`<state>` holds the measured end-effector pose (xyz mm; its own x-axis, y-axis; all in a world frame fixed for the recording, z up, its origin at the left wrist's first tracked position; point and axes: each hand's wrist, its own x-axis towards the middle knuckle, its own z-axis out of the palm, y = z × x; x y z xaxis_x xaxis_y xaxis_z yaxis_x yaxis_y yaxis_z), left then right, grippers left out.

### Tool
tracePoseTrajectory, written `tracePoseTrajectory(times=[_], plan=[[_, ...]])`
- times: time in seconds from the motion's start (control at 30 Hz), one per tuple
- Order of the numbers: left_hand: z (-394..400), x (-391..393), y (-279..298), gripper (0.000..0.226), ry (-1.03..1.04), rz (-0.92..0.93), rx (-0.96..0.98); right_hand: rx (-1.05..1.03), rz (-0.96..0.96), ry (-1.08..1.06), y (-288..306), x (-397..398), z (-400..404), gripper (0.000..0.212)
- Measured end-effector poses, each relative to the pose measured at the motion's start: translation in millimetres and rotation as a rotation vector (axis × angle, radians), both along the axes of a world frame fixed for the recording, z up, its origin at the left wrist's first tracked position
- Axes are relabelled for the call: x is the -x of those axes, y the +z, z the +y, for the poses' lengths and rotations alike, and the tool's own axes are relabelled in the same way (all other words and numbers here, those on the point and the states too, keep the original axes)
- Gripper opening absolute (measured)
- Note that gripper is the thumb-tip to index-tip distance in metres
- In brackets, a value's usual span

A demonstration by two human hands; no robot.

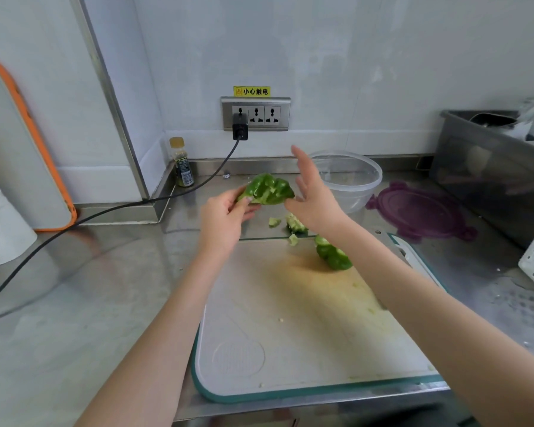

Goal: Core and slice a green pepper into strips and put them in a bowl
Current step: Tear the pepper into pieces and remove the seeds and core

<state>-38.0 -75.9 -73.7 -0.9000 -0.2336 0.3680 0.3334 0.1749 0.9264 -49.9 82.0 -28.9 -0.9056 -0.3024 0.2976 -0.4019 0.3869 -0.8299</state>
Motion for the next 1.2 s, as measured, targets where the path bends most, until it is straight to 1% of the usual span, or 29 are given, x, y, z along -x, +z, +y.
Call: tracePoseTrajectory(times=[0.03,0.1,0.17,0.2,0.23,0.27,0.3,0.33,0.37,0.4,0.43,0.47,0.5,0.57,0.6,0.67,0.7,0.73,0.77,0.8,0.83,0.87,0.9,0.93,1.0,1.03,1.07,1.13,1.2], plan=[[-1.3,1.4,-1.9,0.030,0.040,0.031,0.026,-0.028,0.047,-0.050,0.0,-1.4,-2.4,0.093],[-5.4,3.2,-5.3,0.037,0.148,0.104,0.160,-0.139,0.208,-0.158,-0.6,-1.9,-7.3,0.102],[-7.6,1.2,-6.1,0.047,0.293,0.226,0.381,-0.181,0.368,-0.255,-0.2,-3.4,-10.7,0.108],[-6.5,-0.8,-5.6,0.051,0.347,0.304,0.485,-0.169,0.416,-0.284,0.3,-5.3,-12.5,0.108],[-6.1,-1.3,-5.8,0.054,0.378,0.376,0.562,-0.174,0.440,-0.264,-1.0,-6.9,-14.7,0.107],[-6.3,-1.4,-6.3,0.054,0.392,0.440,0.616,-0.219,0.430,-0.184,-2.0,-8.2,-15.8,0.104],[-7.4,-0.2,-8.4,0.051,0.399,0.481,0.659,-0.302,0.365,-0.045,-2.7,-8.6,-15.1,0.099],[-8.6,0.8,-10.3,0.048,0.395,0.493,0.697,-0.397,0.267,0.095,-0.2,-10.9,-13.2,0.093],[-10.2,1.4,-11.3,0.047,0.385,0.484,0.722,-0.425,0.191,0.160,2.5,-9.9,-10.4,0.089],[-11.3,2.1,-12.0,0.047,0.372,0.469,0.731,-0.353,0.173,0.108,6.8,-8.2,-8.9,0.086],[-11.9,3.1,-12.4,0.049,0.367,0.456,0.729,-0.238,0.177,0.004,11.6,-5.9,-8.3,0.085],[-11.8,3.2,-12.3,0.051,0.368,0.450,0.731,-0.183,0.172,-0.058,14.9,-2.9,-8.1,0.085],[-11.0,2.8,-12.1,0.052,0.378,0.453,0.741,-0.233,0.148,-0.032,17.5,-3.0,-9.9,0.085],[-10.3,2.5,-10.2,0.051,0.393,0.467,0.754,-0.452,0.069,0.121,10.5,-3.1,-12.2,0.084],[-9.7,1.9,-8.4,0.049,0.395,0.458,0.747,-0.448,0.054,0.115,7.1,-1.5,-12.7,0.084],[-7.9,-0.3,-5.9,0.043,0.432,0.420,0.751,-0.305,0.061,-0.023,7.5,1.4,-12.3,0.081],[-7.4,-0.6,-5.5,0.041,0.455,0.413,0.766,-0.319,0.047,-0.023,8.5,2.0,-12.6,0.074],[-6.5,-1.1,-4.2,0.039,0.460,0.401,0.778,-0.399,0.023,0.028,7.9,2.3,-11.6,0.064],[-6.3,-2.4,-2.3,0.035,0.437,0.356,0.781,-0.450,0.004,0.061,5.2,2.7,-8.2,0.058],[-5.5,-4.8,-0.1,0.027,0.415,0.276,0.766,-0.439,0.001,0.049,2.2,3.8,-2.3,0.059],[-4.5,-6.7,2.0,0.022,0.407,0.159,0.753,-0.364,-0.008,-0.010,2.1,4.6,6.6,0.062],[-3.5,-7.7,4.1,0.026,0.431,0.027,0.749,-0.271,-0.013,-0.087,3.8,5.7,18.5,0.061],[-4.1,-9.8,6.5,0.030,0.462,-0.097,0.757,-0.214,-0.002,-0.175,6.5,4.9,31.6,0.056],[-5.7,-10.5,6.7,0.031,0.460,-0.207,0.761,-0.203,0.014,-0.250,9.6,2.1,45.7,0.049],[-11.2,-12.4,5.1,0.032,0.370,-0.385,0.771,-0.276,-0.022,-0.318,9.1,-8.3,71.8,0.038],[-15.4,-14.3,3.0,0.033,0.313,-0.455,0.759,-0.336,-0.072,-0.301,7.2,-16.0,80.4,0.040],[-19.3,-17.4,1.3,0.032,0.267,-0.513,0.727,-0.415,-0.138,-0.258,3.7,-24.7,86.5,0.048],[-25.4,-25.0,-0.5,0.031,0.184,-0.584,0.630,-0.641,-0.240,-0.152,-4.5,-39.8,90.0,0.072],[-25.6,-37.0,3.3,0.036,0.120,-0.655,0.543,-0.812,-0.207,-0.141,-13.2,-50.7,86.2,0.090]])
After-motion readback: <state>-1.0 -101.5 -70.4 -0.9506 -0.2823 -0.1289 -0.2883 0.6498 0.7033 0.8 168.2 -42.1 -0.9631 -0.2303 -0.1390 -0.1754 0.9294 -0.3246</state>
